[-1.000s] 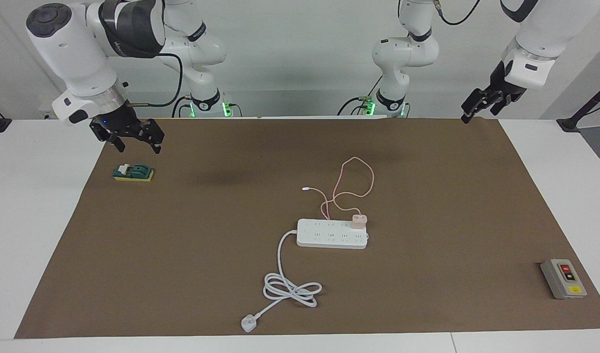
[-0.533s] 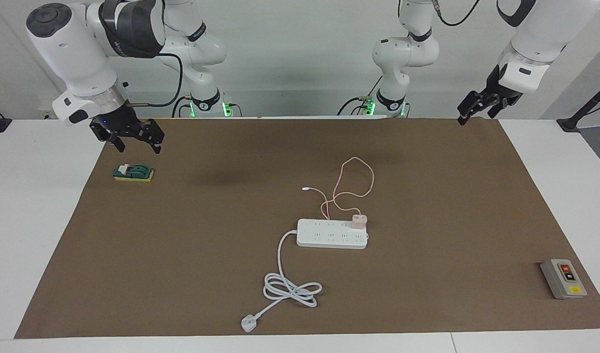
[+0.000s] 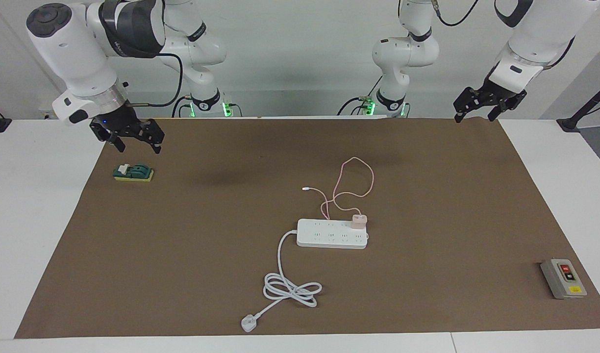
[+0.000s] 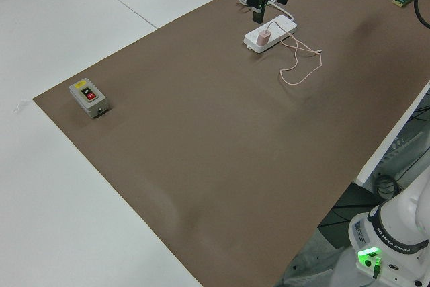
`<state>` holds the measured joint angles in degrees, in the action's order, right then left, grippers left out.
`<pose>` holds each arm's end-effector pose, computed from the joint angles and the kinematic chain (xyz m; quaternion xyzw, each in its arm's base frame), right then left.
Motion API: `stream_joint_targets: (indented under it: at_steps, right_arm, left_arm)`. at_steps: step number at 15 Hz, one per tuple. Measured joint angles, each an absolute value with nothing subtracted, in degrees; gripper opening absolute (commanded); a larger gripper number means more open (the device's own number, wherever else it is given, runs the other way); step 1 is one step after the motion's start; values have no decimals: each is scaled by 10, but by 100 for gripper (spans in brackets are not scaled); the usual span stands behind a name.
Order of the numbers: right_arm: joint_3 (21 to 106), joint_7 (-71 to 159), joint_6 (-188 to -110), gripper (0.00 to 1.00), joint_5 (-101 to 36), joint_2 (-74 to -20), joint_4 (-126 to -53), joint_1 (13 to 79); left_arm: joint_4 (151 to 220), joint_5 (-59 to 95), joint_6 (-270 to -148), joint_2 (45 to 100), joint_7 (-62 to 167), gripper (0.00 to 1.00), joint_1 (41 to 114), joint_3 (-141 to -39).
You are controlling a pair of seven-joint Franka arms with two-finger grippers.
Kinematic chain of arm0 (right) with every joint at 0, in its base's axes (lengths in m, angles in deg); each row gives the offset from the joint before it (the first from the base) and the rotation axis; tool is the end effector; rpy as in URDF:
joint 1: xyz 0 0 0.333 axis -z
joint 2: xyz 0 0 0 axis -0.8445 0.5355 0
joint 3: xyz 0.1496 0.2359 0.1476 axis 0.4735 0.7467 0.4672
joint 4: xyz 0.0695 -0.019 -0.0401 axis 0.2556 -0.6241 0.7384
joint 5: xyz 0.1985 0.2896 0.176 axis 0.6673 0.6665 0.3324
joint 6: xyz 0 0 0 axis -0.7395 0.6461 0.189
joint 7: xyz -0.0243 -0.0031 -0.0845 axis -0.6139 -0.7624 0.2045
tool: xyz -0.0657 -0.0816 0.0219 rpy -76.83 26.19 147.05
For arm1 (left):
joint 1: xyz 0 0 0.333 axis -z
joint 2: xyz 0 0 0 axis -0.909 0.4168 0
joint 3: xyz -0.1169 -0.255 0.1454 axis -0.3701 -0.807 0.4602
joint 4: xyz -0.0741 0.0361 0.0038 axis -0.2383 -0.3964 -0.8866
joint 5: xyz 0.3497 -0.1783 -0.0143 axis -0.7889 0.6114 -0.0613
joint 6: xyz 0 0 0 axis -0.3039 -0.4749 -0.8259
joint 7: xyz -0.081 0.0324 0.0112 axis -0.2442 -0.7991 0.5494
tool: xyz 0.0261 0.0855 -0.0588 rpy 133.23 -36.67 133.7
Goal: Plug charger into power strip
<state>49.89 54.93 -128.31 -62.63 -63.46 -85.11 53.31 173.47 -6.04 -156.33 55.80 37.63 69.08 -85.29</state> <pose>0.5515 -0.0232 0.5686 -0.9988 0.0466 0.0142 0.0052 0.5077 -0.0179 0.6261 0.9992 -0.0109 -0.0383 0.0077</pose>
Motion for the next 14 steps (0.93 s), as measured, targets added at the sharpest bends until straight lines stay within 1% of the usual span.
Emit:
stream_joint_targets:
  at_steps: [14]
  right_arm:
    - [499, 549, -1283, 100, -626, -635, -851, 533]
  left_arm:
    - [1737, -60, -1563, 558, 369, 100, 694, -852]
